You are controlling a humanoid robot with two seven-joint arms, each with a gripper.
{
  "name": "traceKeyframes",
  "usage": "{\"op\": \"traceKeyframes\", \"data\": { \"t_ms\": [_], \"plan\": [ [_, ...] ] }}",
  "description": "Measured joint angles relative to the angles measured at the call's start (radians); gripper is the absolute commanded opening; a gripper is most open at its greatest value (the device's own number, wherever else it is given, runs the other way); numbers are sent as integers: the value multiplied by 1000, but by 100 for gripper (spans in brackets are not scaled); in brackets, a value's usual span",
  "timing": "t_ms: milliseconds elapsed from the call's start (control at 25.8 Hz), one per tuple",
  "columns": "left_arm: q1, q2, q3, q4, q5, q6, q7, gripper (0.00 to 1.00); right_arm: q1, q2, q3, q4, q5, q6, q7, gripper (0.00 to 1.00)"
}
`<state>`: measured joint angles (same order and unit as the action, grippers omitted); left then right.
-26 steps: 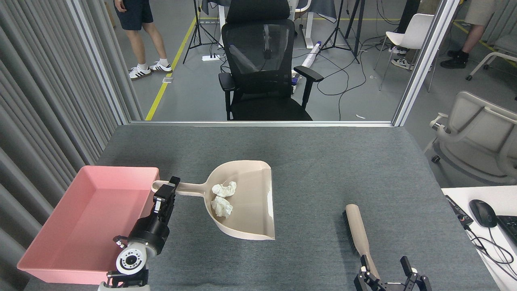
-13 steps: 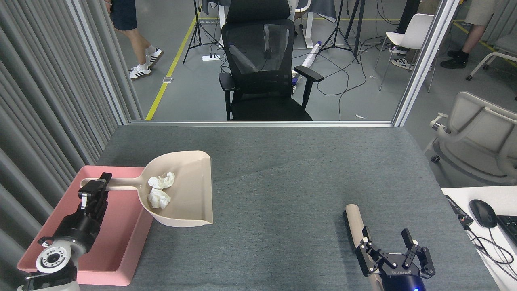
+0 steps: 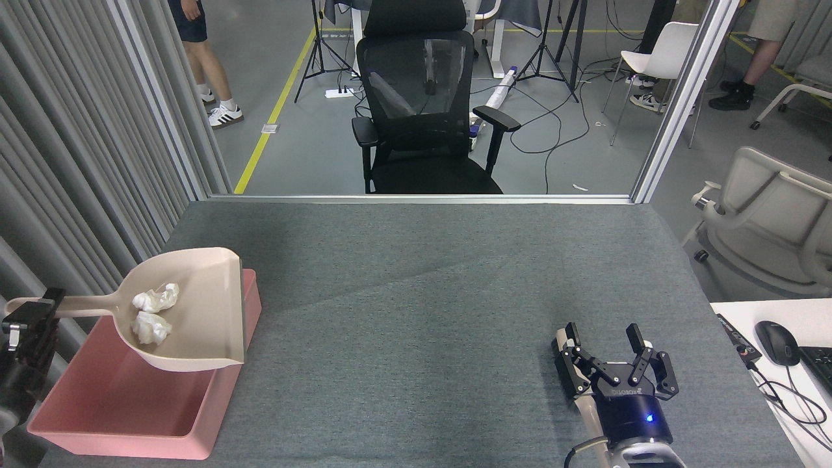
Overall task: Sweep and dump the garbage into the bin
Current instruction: 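Tilt the dustpan over the pink bin with the left gripper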
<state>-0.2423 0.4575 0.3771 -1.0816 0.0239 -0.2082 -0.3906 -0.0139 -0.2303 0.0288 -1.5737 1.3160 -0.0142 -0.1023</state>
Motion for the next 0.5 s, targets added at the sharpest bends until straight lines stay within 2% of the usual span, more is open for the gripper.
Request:
{"op": "traceKeyframes", "data": {
  "t_ms": [232,503],
  "plan": [
    [-22,85,7,138,0,-113,-7,6,-43,10,45,27,0,0,4,99],
    [-107,153,7,313,-1,-195,-8,6,-57,23,60,37,1,4,-1,99]
  ]
}}
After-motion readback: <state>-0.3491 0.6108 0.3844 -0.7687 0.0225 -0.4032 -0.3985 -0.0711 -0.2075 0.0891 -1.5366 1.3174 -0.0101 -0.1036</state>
